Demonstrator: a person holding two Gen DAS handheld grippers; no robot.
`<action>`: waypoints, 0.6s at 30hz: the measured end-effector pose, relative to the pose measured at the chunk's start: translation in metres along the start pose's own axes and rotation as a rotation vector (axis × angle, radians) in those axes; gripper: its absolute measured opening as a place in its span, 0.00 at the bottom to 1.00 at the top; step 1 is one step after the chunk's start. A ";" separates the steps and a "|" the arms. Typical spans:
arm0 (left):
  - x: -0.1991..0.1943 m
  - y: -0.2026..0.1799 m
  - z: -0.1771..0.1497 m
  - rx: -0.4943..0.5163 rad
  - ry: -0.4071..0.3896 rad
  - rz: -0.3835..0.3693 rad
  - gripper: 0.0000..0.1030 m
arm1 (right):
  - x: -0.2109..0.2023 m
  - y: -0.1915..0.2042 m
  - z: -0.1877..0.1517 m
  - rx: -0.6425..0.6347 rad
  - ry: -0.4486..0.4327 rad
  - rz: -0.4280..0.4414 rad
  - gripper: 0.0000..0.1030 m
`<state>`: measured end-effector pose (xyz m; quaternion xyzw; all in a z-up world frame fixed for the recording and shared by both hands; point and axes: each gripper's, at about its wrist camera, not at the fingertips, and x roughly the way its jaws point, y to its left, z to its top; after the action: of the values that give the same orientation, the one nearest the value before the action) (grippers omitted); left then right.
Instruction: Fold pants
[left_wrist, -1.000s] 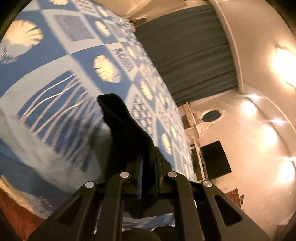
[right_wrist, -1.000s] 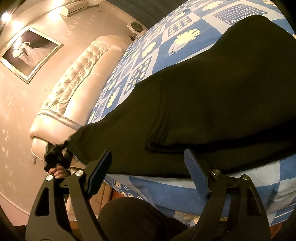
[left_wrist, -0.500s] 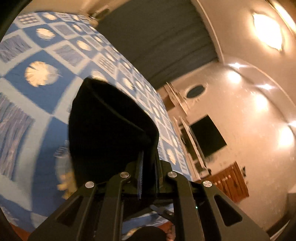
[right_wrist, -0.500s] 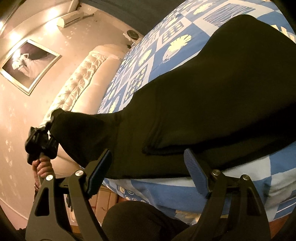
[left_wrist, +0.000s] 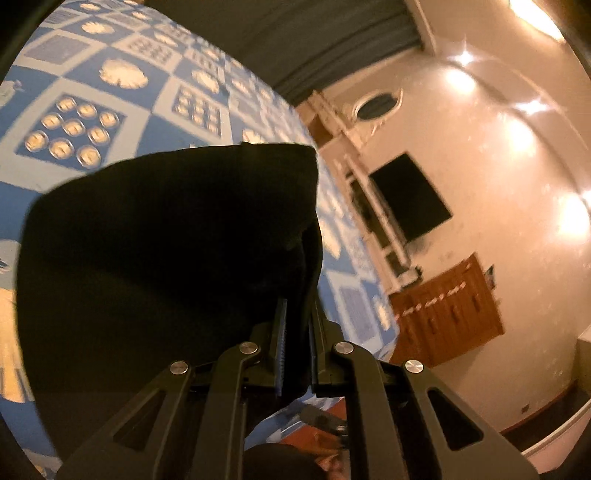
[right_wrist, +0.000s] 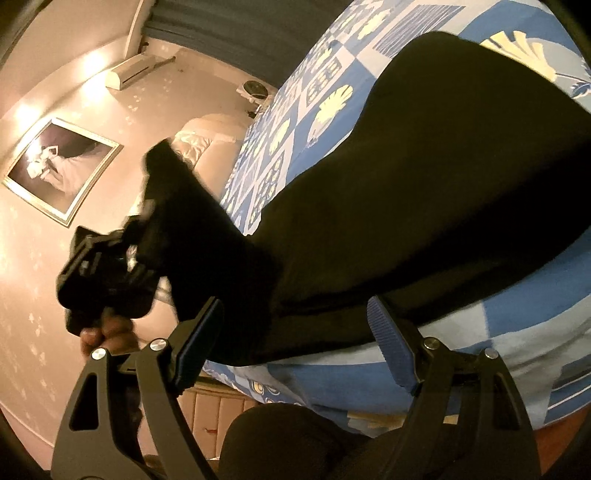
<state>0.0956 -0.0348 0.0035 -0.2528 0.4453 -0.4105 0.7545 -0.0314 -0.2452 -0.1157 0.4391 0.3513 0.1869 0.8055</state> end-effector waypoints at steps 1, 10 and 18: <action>0.009 -0.001 -0.004 0.007 0.016 0.010 0.09 | -0.001 0.000 0.000 0.004 -0.003 0.002 0.78; 0.063 0.024 -0.029 0.021 0.099 0.100 0.09 | -0.010 -0.004 0.004 0.028 -0.012 0.009 0.78; 0.043 0.000 -0.030 0.080 0.032 0.069 0.54 | -0.022 0.009 0.011 -0.009 -0.036 -0.024 0.78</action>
<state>0.0804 -0.0718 -0.0309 -0.2003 0.4492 -0.4055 0.7705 -0.0386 -0.2605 -0.0953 0.4346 0.3415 0.1707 0.8157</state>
